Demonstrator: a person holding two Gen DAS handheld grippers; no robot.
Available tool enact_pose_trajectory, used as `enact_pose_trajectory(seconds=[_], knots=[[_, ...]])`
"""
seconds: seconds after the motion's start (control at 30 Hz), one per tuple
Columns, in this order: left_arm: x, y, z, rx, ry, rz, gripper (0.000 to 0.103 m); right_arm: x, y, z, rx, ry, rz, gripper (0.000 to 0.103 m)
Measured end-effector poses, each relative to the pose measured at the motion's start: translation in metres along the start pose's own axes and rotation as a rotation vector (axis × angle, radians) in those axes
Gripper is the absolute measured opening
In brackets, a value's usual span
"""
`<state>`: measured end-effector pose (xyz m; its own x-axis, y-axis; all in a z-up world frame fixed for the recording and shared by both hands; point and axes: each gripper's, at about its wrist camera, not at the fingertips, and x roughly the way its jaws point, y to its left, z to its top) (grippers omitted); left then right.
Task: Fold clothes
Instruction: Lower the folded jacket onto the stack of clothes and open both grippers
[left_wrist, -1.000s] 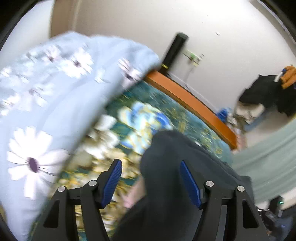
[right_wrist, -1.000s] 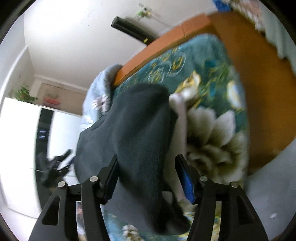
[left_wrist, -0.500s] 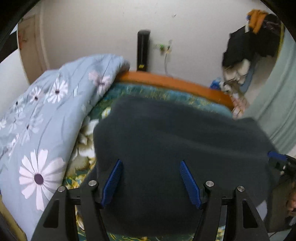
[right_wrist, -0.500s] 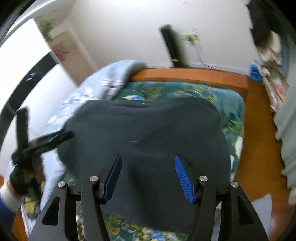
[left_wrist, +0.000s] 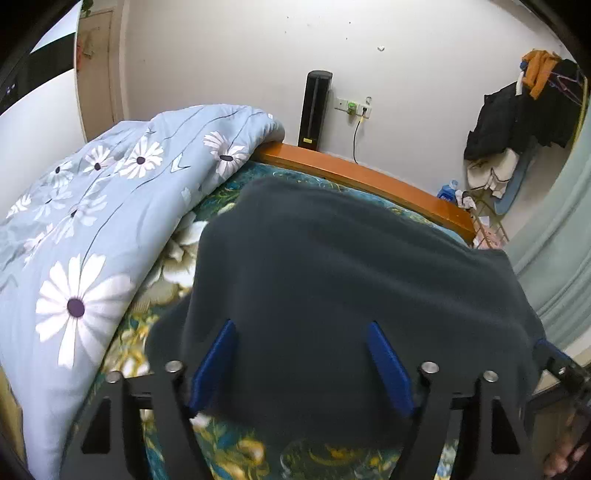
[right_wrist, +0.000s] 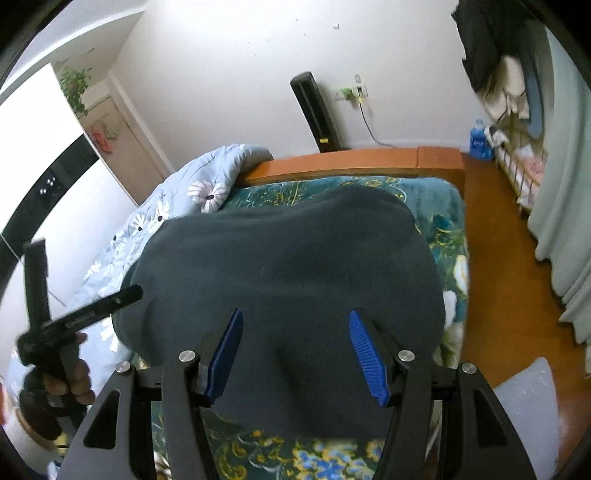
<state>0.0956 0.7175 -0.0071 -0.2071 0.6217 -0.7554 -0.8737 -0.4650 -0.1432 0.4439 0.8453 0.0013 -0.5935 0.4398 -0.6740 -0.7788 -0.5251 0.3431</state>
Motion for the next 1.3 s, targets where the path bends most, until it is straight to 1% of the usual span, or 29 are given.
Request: enact_pose_trajectory(seconds=[0.07,0.13,0.17,0.2,0.23,0.27,0.43,0.47,0.53,0.7,0.73,0.83,0.97,1.17,1.3], knots=[[-0.012,-0.003,-0.015,0.011,-0.015,0.006,0.08,-0.004,0.004,-0.019,-0.02,-0.01,-0.018,0.062],[-0.022,-0.004,-0.03,0.023,-0.024,0.033,0.082,-0.005,0.008,-0.037,-0.035,-0.015,-0.032,0.064],[-0.025,-0.004,-0.036,0.023,-0.027,0.048,0.087,-0.003,0.009,-0.044,-0.034,-0.015,-0.031,0.068],[-0.027,-0.006,-0.046,0.017,-0.021,0.063,0.093,-0.002,0.011,-0.051,-0.032,-0.016,-0.031,0.072],[-0.027,-0.008,-0.052,0.008,-0.02,0.069,0.096,0.0,0.012,-0.058,-0.029,-0.016,-0.03,0.076],[-0.027,-0.01,-0.059,-0.001,-0.019,0.075,0.098,0.003,0.011,-0.063,-0.01,-0.011,-0.025,0.076],[-0.019,-0.016,-0.094,-0.061,-0.001,0.08,0.099,0.013,0.002,-0.087,0.081,0.032,-0.017,0.077],[-0.017,-0.017,-0.1,-0.07,0.004,0.082,0.1,0.014,0.0,-0.091,0.094,0.038,-0.016,0.08],[-0.013,-0.022,-0.109,-0.075,0.018,0.085,0.101,0.017,0.0,-0.095,0.08,0.045,-0.029,0.086],[-0.005,-0.023,-0.119,-0.072,0.042,0.099,0.103,0.025,0.001,-0.106,0.047,0.061,-0.061,0.087],[-0.003,-0.022,-0.121,-0.077,0.051,0.097,0.103,0.026,0.002,-0.107,0.043,0.058,-0.061,0.088],[0.004,-0.019,-0.126,-0.091,0.081,0.091,0.103,0.028,0.005,-0.11,0.023,0.04,-0.069,0.103],[0.009,-0.019,-0.135,-0.086,0.093,0.105,0.103,0.028,0.011,-0.111,-0.022,0.011,-0.104,0.103],[0.011,-0.017,-0.139,-0.096,0.09,0.105,0.103,0.027,0.014,-0.109,-0.044,-0.007,-0.151,0.103],[0.012,-0.017,-0.139,-0.083,0.083,0.116,0.103,0.027,0.014,-0.11,-0.05,-0.011,-0.17,0.103]])
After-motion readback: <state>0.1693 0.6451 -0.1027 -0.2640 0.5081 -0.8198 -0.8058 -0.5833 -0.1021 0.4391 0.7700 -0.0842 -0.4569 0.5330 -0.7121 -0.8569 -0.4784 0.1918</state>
